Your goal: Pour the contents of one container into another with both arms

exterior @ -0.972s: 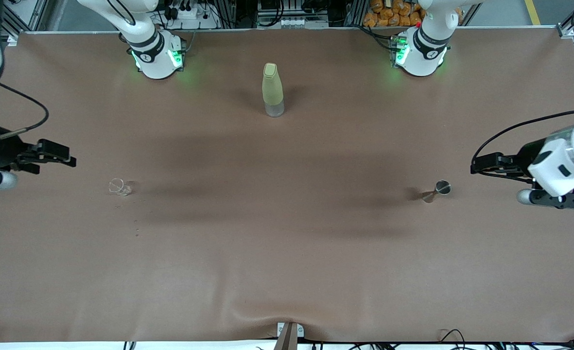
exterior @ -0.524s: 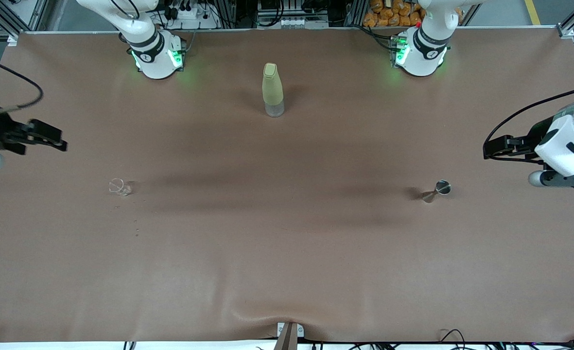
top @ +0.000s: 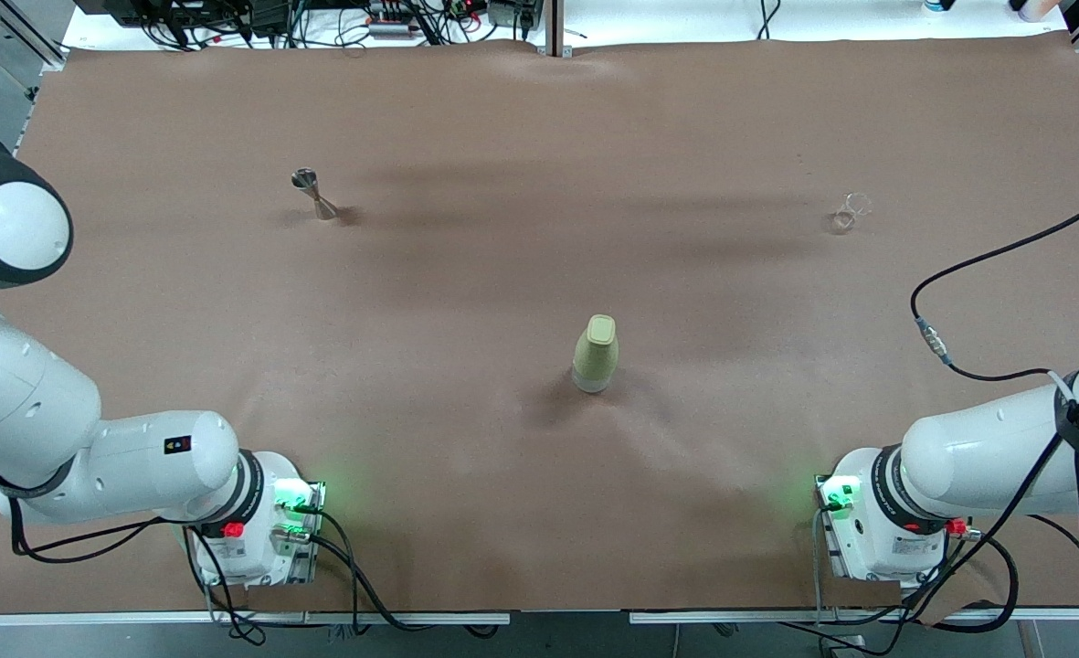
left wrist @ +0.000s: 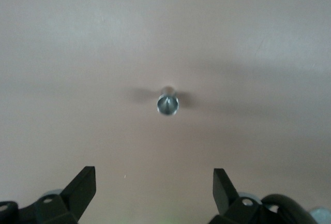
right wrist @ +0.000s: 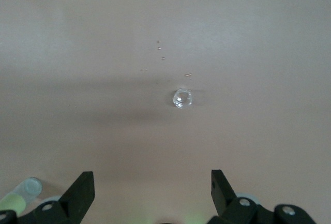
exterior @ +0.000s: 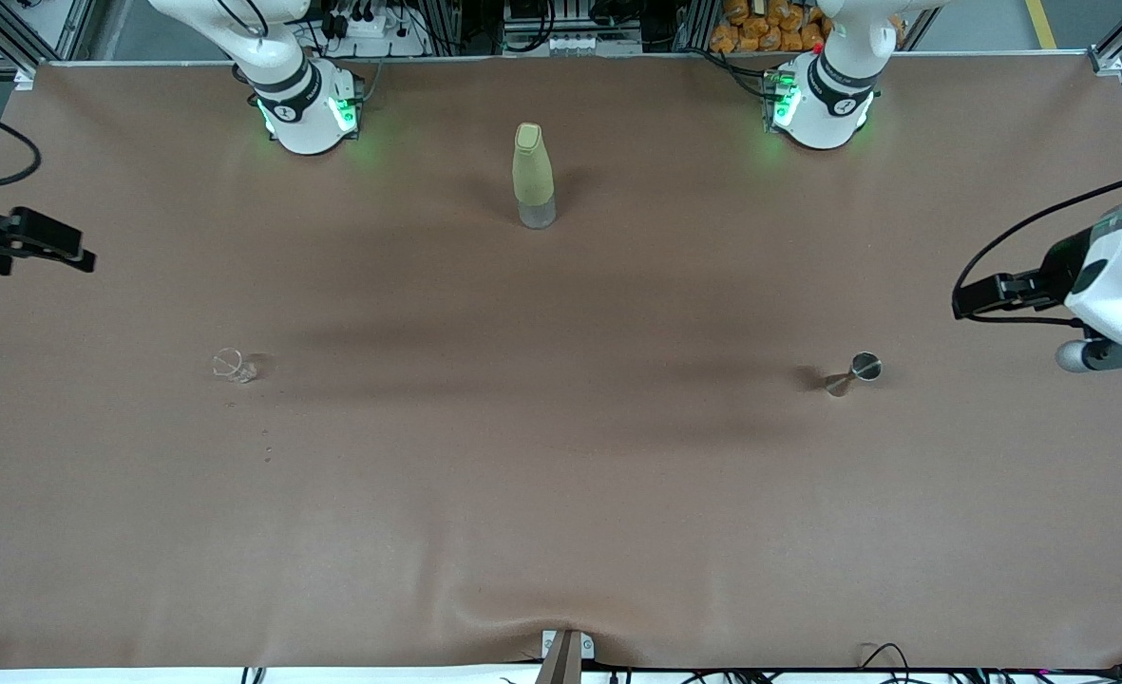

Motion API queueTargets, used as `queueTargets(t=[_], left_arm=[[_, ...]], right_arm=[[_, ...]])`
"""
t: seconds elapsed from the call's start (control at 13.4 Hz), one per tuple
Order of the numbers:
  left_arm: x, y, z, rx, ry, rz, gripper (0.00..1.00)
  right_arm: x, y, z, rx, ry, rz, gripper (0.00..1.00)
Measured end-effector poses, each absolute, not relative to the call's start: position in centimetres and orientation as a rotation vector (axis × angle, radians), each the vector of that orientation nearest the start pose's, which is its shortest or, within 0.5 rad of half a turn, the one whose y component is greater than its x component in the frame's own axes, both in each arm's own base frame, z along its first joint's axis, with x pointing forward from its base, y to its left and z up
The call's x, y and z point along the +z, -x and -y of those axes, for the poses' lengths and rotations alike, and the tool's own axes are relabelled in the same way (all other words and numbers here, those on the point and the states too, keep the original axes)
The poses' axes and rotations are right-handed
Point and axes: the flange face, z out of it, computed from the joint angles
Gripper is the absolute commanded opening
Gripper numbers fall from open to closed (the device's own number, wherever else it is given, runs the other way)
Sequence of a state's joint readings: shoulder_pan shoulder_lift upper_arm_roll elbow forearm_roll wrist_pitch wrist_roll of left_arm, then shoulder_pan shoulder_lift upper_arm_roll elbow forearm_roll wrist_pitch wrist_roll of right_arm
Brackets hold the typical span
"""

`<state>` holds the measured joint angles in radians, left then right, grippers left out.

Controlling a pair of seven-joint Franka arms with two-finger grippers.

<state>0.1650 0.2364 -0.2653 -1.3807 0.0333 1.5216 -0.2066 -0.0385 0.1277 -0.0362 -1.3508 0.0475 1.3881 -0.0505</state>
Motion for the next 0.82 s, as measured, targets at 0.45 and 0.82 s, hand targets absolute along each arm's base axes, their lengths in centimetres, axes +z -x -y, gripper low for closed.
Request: queueTargets(t=[0.45,0.82], left_arm=[[61.2,-60.3,3.7,-0.021,3.146,0.193,1.0],[63.3,-57.4,3.8,-0.086,3.144,0.193,1.0]], right_arm=[[65.0,-54.0,4.1,0.047,3.091,-0.041,1.0],[64.4,-53.3,5.3,0.062,3.086,-0.027,1.0]])
